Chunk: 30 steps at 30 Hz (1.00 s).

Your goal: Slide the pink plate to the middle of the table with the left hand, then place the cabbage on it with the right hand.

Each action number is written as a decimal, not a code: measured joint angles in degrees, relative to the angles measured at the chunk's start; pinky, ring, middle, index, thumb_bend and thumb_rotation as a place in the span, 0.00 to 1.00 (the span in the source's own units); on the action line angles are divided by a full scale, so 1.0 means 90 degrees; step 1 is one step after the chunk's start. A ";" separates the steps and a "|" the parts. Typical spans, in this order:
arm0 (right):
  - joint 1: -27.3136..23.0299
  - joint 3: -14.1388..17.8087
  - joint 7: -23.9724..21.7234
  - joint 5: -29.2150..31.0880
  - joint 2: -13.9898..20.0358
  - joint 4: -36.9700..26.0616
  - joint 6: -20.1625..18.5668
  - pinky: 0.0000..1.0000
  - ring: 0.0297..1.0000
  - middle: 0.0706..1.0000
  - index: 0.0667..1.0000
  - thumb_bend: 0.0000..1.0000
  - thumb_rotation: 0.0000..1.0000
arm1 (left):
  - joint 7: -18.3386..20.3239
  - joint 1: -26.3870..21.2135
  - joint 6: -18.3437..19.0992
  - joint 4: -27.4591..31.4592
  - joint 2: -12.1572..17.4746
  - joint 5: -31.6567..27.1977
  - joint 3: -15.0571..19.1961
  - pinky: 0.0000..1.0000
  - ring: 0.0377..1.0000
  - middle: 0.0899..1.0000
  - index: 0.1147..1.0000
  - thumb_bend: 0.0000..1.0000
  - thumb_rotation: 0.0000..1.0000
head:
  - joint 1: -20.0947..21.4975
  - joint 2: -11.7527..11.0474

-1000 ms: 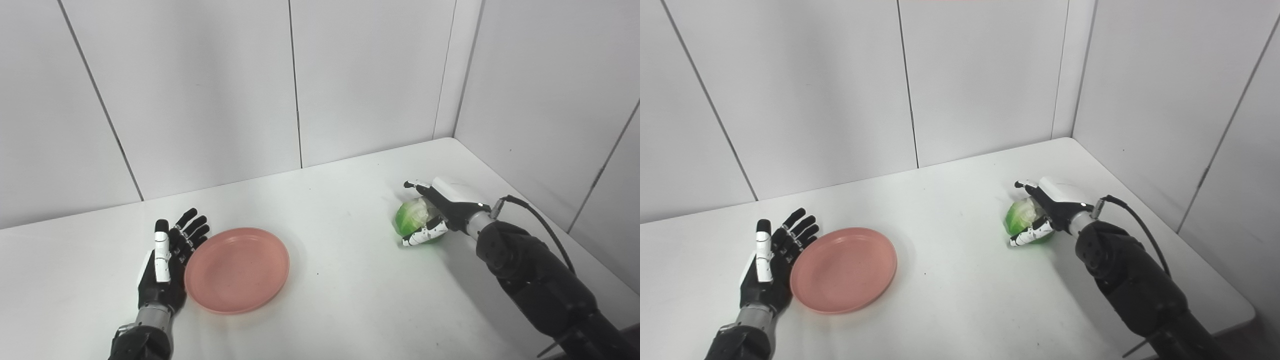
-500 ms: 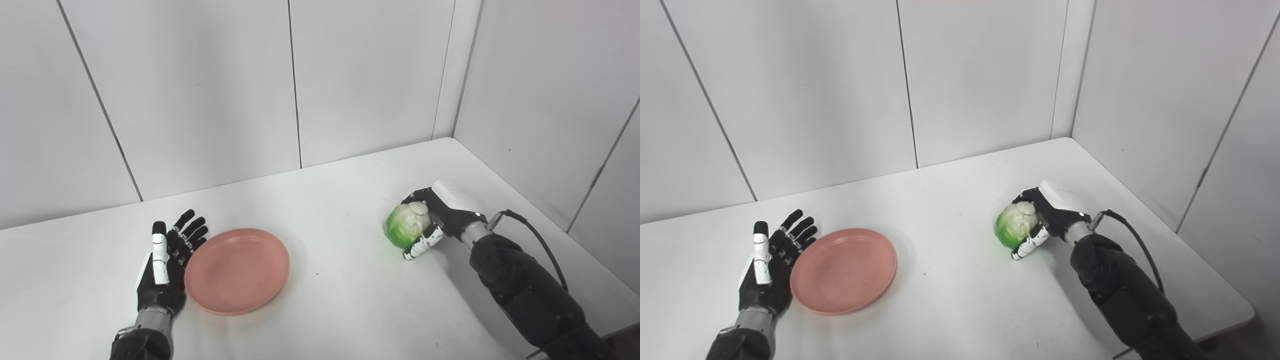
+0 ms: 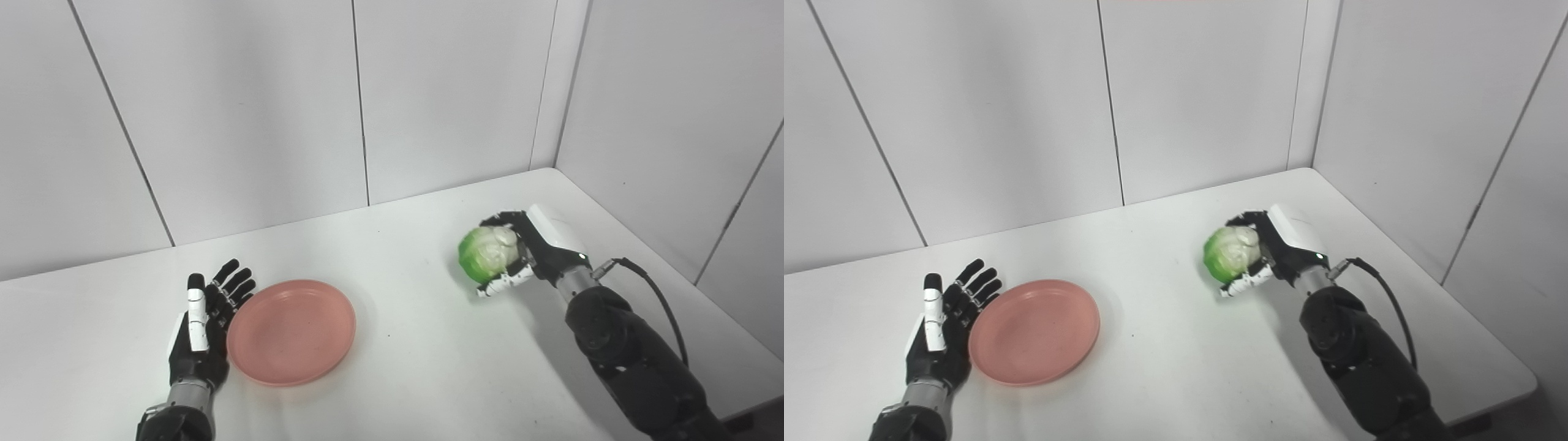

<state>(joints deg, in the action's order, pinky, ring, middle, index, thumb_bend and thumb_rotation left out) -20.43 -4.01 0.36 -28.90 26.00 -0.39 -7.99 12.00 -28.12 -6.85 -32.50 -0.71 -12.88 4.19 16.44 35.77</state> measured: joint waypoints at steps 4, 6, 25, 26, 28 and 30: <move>-0.0051 -0.0268 -0.0215 0.0199 -0.0451 -0.0325 0.0084 0.41 0.42 0.46 0.47 0.52 0.00 | -0.0013 0.0186 0.0135 0.0319 -0.0105 0.0131 -0.0212 0.94 0.89 0.85 0.83 0.85 1.00 | -0.0967 0.0049; -0.0101 -0.0435 -0.0256 0.0232 -0.0626 -0.0307 0.0220 0.40 0.42 0.46 0.47 0.52 0.00 | -0.0098 0.0227 0.0138 0.0387 -0.0182 0.0230 -0.0257 0.94 0.89 0.85 0.84 0.84 1.00 | -0.1199 0.0049; -0.1097 -0.1637 -0.0438 -0.0053 -0.1779 0.1947 0.1239 0.36 0.39 0.45 0.48 0.52 0.00 | -0.0911 0.0245 -0.0218 0.0361 -0.0472 0.0811 -0.0354 1.00 0.97 0.93 0.92 0.84 1.00 | -0.1993 0.0000; -0.1145 -0.1701 -0.0435 -0.0129 -0.1790 0.2080 0.1246 0.36 0.39 0.45 0.48 0.52 0.00 | -0.0943 0.0245 -0.0222 0.0354 -0.0477 0.0819 -0.0363 1.00 0.97 0.93 0.92 0.85 1.00 | -0.1993 0.0000; -0.1248 -0.1817 -0.0330 -0.0286 -0.1814 0.2383 0.1364 0.34 0.38 0.45 0.49 0.52 0.00 | -0.0975 0.0244 -0.0262 0.0348 -0.0493 0.0863 -0.0375 1.00 0.97 0.93 0.93 0.84 1.00 | -0.1973 0.0000; -0.1404 -0.1920 -0.0212 -0.0438 -0.1828 0.2605 0.1521 0.33 0.38 0.45 0.49 0.52 0.00 | -0.0977 0.0238 -0.0332 0.0328 -0.0492 0.0864 -0.0374 1.00 0.97 0.93 0.93 0.84 1.00 | -0.1973 0.0000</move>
<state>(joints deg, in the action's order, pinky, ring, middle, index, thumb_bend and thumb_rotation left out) -33.07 -21.29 -1.55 -32.84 9.55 23.05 5.70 3.22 -25.98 -9.83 -29.55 -5.14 -5.10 0.83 -1.32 35.77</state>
